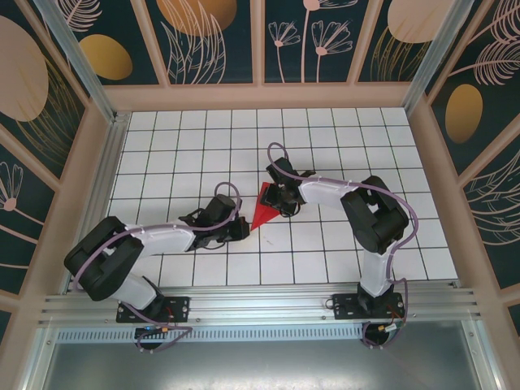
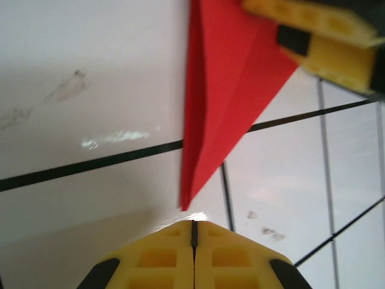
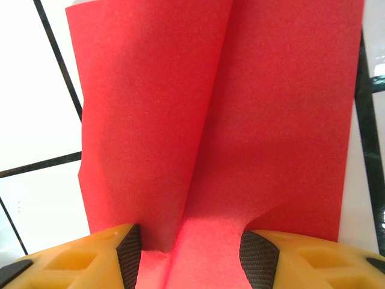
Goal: Fold a paper plane with a square sheet of paper (pick it up from the middle)
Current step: Fourth fold the wing at the center of the table.
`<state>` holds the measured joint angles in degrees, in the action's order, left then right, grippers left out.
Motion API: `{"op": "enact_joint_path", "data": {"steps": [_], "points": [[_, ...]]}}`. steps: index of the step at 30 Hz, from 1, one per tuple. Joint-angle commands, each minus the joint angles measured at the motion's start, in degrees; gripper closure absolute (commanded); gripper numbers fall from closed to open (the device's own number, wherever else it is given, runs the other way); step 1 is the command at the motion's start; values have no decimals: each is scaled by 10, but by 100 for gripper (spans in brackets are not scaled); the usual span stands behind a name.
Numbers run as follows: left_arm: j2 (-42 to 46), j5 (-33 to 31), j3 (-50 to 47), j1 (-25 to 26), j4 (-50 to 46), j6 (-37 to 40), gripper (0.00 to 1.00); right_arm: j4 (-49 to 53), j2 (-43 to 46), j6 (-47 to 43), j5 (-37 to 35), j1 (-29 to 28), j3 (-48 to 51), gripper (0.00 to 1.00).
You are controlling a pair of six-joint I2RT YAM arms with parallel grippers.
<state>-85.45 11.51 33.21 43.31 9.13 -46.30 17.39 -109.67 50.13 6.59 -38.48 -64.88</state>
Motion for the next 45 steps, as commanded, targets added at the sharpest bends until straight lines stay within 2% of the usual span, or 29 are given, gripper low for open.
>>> {"op": "enact_joint_path", "data": {"steps": [1,9,17,22,29,39,41,45], "points": [[9,10,12,4,58,-25,91,73,-112,6,-71,9,57,44],[-71,25,44,4,94,-32,91,70,-111,7,-71,9,58,44],[-107,-22,60,4,87,-27,92,71,-111,7,-71,9,59,44],[-117,-23,70,3,99,-26,93,71,-112,7,-72,9,60,45],[-119,-39,69,-5,109,-42,92,68,-111,9,-72,10,66,49],[-39,-86,23,-26,131,-88,89,79,-117,11,-94,10,65,52],[-42,-77,23,-27,135,-88,88,83,-122,10,-99,10,63,51],[-59,-18,19,-26,181,-88,88,86,-129,8,-103,7,58,48]]}}
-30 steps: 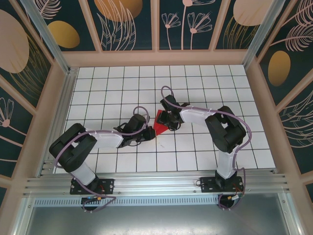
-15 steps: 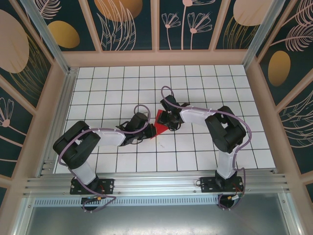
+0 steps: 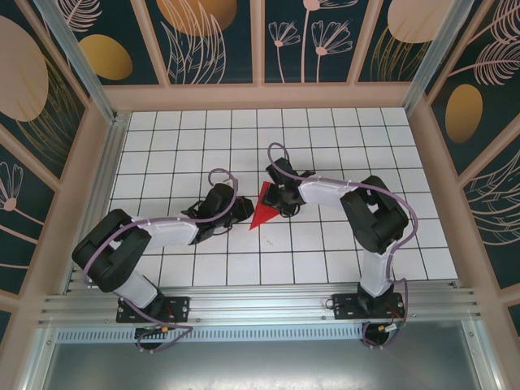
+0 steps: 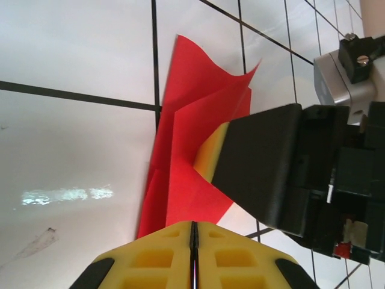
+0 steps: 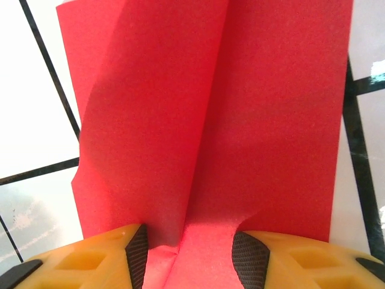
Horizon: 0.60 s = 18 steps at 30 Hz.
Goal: Fold a paper plane with a square sheet of paper (pick it up from the middle)
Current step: Fourth fold the wing at the center of the table.
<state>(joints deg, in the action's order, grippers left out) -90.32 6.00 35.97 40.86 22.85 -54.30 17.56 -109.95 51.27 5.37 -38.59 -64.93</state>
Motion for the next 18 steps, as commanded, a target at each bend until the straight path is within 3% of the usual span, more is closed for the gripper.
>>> {"op": "enact_joint_path", "data": {"steps": [1,18], "points": [[-14,47,-8,-2,53,-7,88,85,-128,-4,-90,8,58,47],[-104,93,15,-2,102,-5,92,94,-145,3,-107,5,56,48]]}}
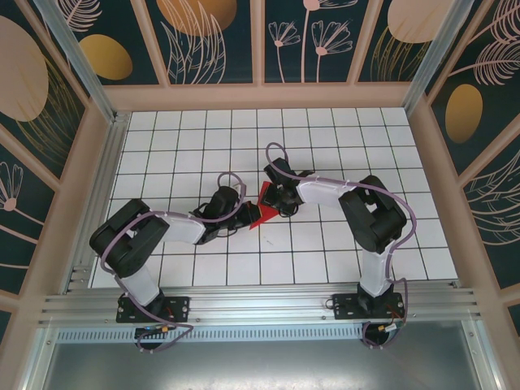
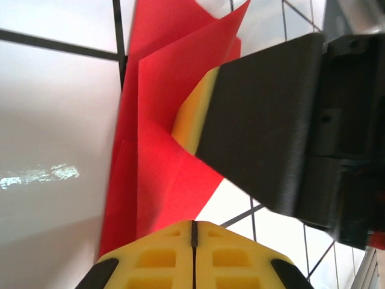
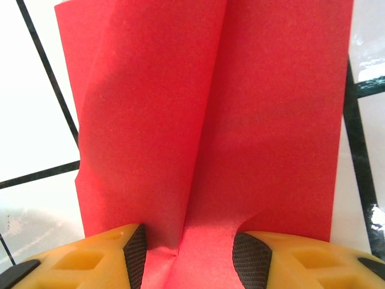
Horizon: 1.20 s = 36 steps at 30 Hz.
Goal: Fold a paper plane with a square sheet of paper (pick it up from the middle)
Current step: Fourth fold the wing at the center of the table.
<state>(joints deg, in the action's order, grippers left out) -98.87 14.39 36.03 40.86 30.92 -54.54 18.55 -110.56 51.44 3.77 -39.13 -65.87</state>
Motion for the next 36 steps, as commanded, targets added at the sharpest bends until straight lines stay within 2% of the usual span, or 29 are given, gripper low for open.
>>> {"op": "enact_joint_path", "data": {"steps": [1,12,17,28,33,36], "points": [[-23,7,17,-2,19,0,92,85,-138,1,-90,11,65,48],[-46,-31,28,-2,-37,14,94,82,-129,2,-87,11,67,48],[-47,-41,27,-2,-65,21,96,77,-97,-7,-69,16,65,48],[-59,-21,24,-2,-83,59,100,-59,112,-90,55,59,79,46],[-66,-13,42,-2,-101,82,100,-101,135,-122,95,58,89,50],[-70,-12,48,-2,-111,87,100,-133,132,-132,137,54,90,56]]}}
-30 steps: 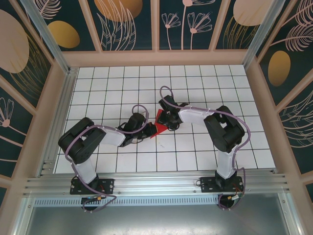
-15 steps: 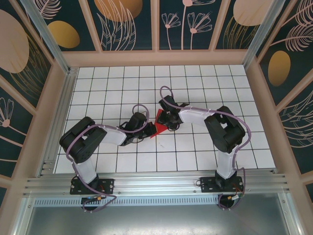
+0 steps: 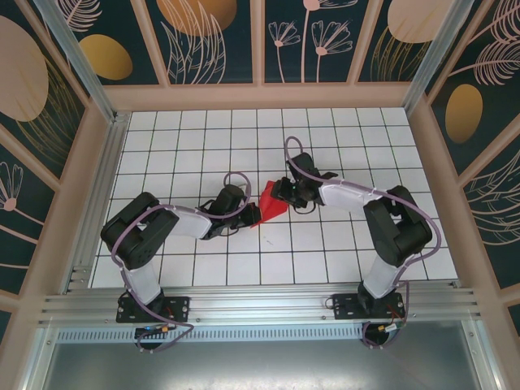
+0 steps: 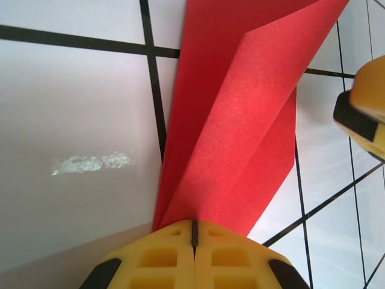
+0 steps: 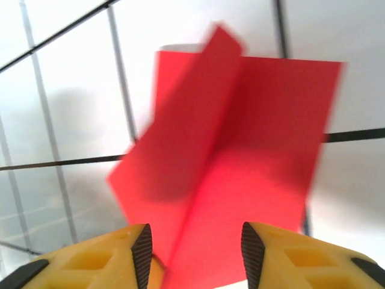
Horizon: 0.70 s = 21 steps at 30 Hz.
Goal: Fold a paper plane with a square sheet of paper (pick it up from the middle)
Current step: Fourth fold the wing at the center of the table.
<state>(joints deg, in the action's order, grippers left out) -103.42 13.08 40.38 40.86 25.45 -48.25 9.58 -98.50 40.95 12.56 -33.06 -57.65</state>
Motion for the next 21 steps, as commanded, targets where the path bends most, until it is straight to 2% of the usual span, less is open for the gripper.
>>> {"op": "enact_joint_path", "data": {"steps": [1,6,10,21], "points": [[-24,-1,6,-2,-60,25,100,-51,8,-30,57,-11,6,60],[-24,-2,7,-2,-65,26,100,-61,-31,-29,84,-25,-12,83],[-26,-2,7,-2,-65,25,100,-63,-64,-27,94,-35,-22,91],[-27,1,-1,-2,-66,25,100,-67,-98,-26,70,-29,-13,93]]}}
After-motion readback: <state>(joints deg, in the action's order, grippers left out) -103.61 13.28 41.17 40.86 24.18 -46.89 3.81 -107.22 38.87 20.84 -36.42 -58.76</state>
